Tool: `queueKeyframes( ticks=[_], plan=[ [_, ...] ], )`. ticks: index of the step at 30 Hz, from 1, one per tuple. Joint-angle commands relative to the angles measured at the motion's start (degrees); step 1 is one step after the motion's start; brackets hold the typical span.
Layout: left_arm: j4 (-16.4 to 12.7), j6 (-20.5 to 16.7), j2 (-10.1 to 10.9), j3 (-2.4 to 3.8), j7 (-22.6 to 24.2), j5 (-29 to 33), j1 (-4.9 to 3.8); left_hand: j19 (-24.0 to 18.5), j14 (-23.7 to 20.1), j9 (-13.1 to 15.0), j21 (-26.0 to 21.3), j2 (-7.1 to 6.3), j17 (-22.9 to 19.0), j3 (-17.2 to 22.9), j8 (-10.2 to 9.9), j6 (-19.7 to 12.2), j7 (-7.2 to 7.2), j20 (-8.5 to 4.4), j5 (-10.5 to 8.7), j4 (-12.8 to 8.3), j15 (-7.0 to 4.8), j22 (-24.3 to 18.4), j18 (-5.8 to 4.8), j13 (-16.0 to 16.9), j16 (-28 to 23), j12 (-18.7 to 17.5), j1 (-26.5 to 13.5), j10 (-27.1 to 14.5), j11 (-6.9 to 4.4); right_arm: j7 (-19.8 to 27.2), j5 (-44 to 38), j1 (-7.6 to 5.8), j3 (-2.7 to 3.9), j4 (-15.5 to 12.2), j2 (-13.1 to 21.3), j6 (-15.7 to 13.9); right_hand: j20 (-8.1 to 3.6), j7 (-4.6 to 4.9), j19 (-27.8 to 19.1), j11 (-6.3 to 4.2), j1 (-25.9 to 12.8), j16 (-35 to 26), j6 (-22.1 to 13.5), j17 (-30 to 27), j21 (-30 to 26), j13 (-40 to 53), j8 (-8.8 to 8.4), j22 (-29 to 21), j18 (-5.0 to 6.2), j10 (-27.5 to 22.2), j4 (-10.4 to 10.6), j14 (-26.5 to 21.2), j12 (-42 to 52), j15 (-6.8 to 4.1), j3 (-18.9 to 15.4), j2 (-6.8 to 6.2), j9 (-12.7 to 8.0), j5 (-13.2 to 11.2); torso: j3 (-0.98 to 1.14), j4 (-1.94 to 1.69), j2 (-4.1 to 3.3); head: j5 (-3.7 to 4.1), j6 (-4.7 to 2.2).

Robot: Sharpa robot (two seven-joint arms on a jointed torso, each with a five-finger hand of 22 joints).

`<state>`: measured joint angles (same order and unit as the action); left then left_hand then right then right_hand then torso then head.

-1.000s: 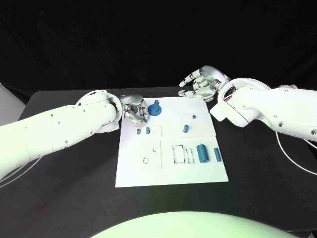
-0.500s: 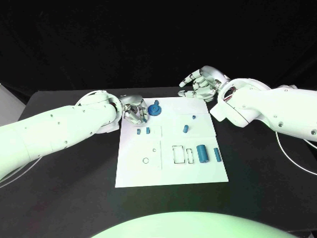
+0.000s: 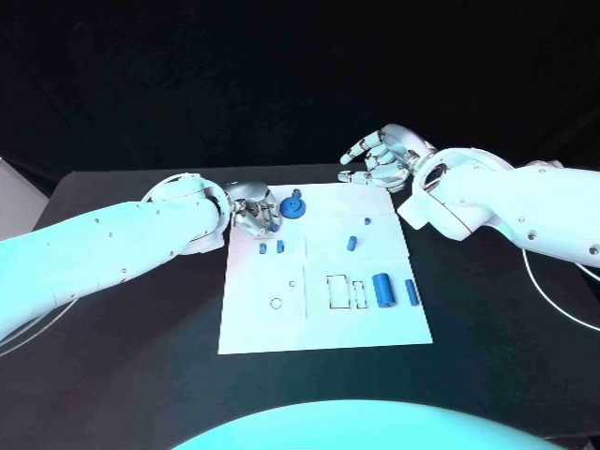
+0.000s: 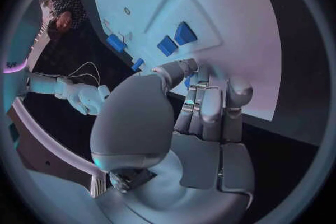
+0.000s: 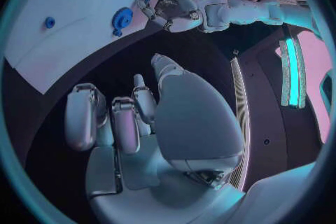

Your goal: Assemble the parts on the task board

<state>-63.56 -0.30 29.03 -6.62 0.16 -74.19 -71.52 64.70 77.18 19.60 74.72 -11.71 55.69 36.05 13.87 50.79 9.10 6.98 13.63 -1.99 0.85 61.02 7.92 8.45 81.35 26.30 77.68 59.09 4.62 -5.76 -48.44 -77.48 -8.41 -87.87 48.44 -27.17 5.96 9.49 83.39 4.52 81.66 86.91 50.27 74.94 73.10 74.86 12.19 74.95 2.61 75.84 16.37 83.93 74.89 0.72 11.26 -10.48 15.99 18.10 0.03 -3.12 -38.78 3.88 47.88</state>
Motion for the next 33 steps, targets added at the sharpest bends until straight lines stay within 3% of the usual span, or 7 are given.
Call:
queueKeyframes(
  ticks=[1,15,17,21,26,30,33],
  plan=[
    [-0.12,0.13,-0.02,0.04,-0.35,0.33,-0.01,-0.26,0.05,-0.07,-0.33,-0.61,0.00,-0.38,-0.42,-0.49,0.02,0.08,0.01,-0.11,0.29,0.00,-0.78,0.07,0.06,-0.19,-0.12,0.14,0.35,0.60,-0.35,0.02,0.01,0.00,0.01,0.08,0.05,0.04,-0.19,0.10,-0.48,-0.19,-0.25,9.51,-0.09,-0.02,0.19,4.40,1.09,-0.32,-0.02,4.46,-0.23,-0.51,0.23,-0.17,-0.08,0.37,0.00,0.01,-0.01,-0.01,0.04],
    [-0.17,-0.44,0.56,0.05,-0.87,0.26,0.00,-0.44,-0.14,-0.40,-0.55,-0.88,-0.33,-0.55,-1.28,-1.54,0.03,0.16,0.13,-0.13,0.36,-0.27,-0.73,0.18,0.00,-0.68,-0.40,-0.07,0.43,0.37,-0.38,0.03,0.00,0.24,0.15,0.50,0.03,0.02,-0.33,0.08,-0.76,-0.44,-0.38,9.16,-0.76,-0.53,0.55,4.06,1.20,-0.75,-0.07,4.37,-0.63,-0.53,0.81,-0.47,-0.11,0.39,-0.01,0.02,-0.03,0.07,-0.06],
    [-0.31,-0.49,0.95,0.06,-0.88,0.26,0.02,-0.57,-0.16,-0.42,-0.63,-0.88,-0.39,-0.54,-1.33,-1.59,0.02,0.16,0.13,-0.15,0.36,-0.42,-0.69,0.19,-0.02,-0.71,-0.37,-0.09,0.43,0.46,-0.57,0.03,0.00,0.57,0.21,0.93,0.01,-0.02,-0.97,0.03,-0.42,-1.28,-0.40,7.90,-2.40,-4.00,0.75,3.09,1.52,-4.05,-0.20,3.94,-4.35,-0.57,1.38,-0.58,-0.12,0.16,-0.02,0.05,-0.02,0.11,-0.11],
    [-1.02,-0.90,2.21,0.33,-0.46,0.82,0.09,-1.37,-0.75,-0.47,-1.16,-0.83,-1.63,-0.41,-1.47,-1.68,0.05,0.18,0.19,-0.27,0.42,-1.31,-0.48,0.19,-0.39,-1.02,-0.22,-0.47,0.54,1.28,-3.00,0.18,-0.04,1.58,0.45,2.28,-0.50,-0.37,-3.54,-0.43,1.97,-5.72,0.18,2.12,-10.07,-27.39,1.80,-1.45,2.86,-19.01,-0.50,2.03,-30.19,-1.10,6.58,-1.55,-0.11,-1.98,0.00,0.05,0.02,0.31,-0.37],
    [-2.39,-3.24,4.80,1.38,2.63,7.88,0.15,-6.29,-5.37,-0.52,-4.45,-0.73,-10.38,0.14,-1.66,-1.17,0.66,0.70,0.38,-0.48,1.21,-6.47,0.66,-0.19,-3.64,-2.67,-0.20,-3.00,1.58,2.19,-9.68,0.68,-0.12,2.74,1.12,5.34,-0.31,-0.15,-3.25,0.32,3.83,-7.55,1.77,-0.19,-11.28,-43.87,2.64,-1.98,2.93,-19.34,-1.67,1.78,-48.55,-0.66,14.46,-3.94,-0.04,-4.61,0.01,0.01,0.01,0.92,-0.94],
    [-4.26,-6.12,7.80,2.41,7.88,21.54,0.15,-15.16,-13.83,-0.60,-10.78,-0.49,-24.29,0.54,-1.82,-0.54,1.53,1.38,0.28,-0.75,2.00,-15.34,2.61,-0.52,-10.37,-3.35,-0.05,-4.83,2.57,2.50,-17.83,1.13,-0.21,3.38,1.57,7.51,-0.21,-0.51,-2.90,0.46,3.48,-7.28,3.18,0.09,-11.02,-51.25,3.19,-1.58,2.87,-17.45,-3.99,2.07,-55.10,-0.55,17.44,-5.00,0.13,-5.39,0.09,0.08,-0.02,1.44,-1.28],
    [-6.24,-6.49,10.36,3.01,12.19,33.14,0.15,-17.91,-18.92,-0.76,-13.35,0.00,-28.34,0.57,-2.20,-0.48,2.17,1.85,0.26,-1.27,2.50,-16.52,2.63,-0.83,-16.20,-3.37,0.59,-6.22,3.24,2.18,-24.17,1.59,-0.29,3.89,1.69,8.43,-0.23,-0.73,-2.87,0.41,2.74,-7.31,3.87,-0.02,-11.08,-54.28,3.47,-1.46,2.86,-16.77,-5.18,2.10,-57.48,-0.46,18.36,-5.44,0.25,-5.94,0.08,0.16,-0.05,1.69,-1.61]
  ],
)
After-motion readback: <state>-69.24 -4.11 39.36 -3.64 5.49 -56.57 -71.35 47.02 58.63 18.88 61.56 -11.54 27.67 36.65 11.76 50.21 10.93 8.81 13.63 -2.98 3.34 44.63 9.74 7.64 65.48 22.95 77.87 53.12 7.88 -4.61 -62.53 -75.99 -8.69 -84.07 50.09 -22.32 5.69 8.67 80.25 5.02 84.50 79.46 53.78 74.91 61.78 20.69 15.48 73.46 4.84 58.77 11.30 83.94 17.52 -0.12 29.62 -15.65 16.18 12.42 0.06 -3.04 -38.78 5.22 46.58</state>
